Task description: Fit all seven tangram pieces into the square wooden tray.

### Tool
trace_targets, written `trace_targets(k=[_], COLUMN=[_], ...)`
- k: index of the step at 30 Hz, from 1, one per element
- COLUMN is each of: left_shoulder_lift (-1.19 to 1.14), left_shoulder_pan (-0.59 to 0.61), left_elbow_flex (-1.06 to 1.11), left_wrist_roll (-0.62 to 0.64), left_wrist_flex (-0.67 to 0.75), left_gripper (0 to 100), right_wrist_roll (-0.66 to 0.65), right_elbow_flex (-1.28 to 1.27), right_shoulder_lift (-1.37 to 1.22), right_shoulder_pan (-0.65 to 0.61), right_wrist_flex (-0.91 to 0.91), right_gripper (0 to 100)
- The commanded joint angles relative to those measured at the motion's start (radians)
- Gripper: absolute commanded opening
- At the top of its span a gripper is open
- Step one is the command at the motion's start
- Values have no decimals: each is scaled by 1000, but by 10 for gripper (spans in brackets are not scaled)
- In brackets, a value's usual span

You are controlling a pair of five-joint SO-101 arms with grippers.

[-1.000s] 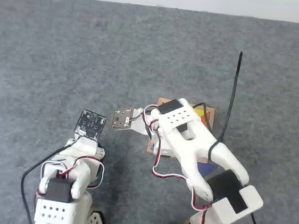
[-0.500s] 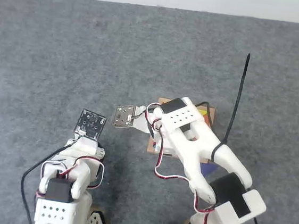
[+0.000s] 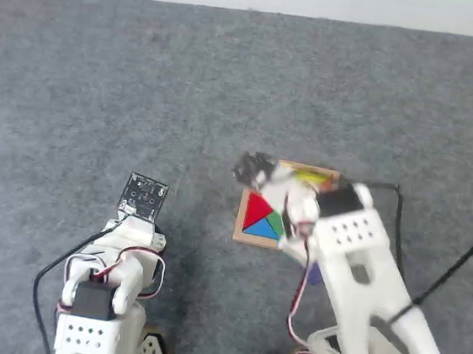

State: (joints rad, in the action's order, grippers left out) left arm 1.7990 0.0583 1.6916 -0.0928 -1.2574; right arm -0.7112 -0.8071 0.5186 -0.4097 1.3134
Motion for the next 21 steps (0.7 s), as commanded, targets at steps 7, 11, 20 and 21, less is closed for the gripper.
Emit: trace_targets(k=[7,11,20,21], left_shoulder_lift=[21,21,21,21], left_shoulder_pan=[6,6,6,6], left_elbow_flex=[-8,-8,-8,-8], left_wrist_roll=[8,8,8,8], left_wrist_flex=[-5,-5,-5,-5], left_gripper=[15,15,15,15], right_wrist_roll=[-92,-63,-6,-15], right_elbow_flex=[-247,-275,-282,-282], right_shoulder_lift=[90,81,77,77], right_shoulder_pan=[68,74,77,77], right_wrist_flex=[30,-25,-85,-85], right_gripper=[284,284,284,284])
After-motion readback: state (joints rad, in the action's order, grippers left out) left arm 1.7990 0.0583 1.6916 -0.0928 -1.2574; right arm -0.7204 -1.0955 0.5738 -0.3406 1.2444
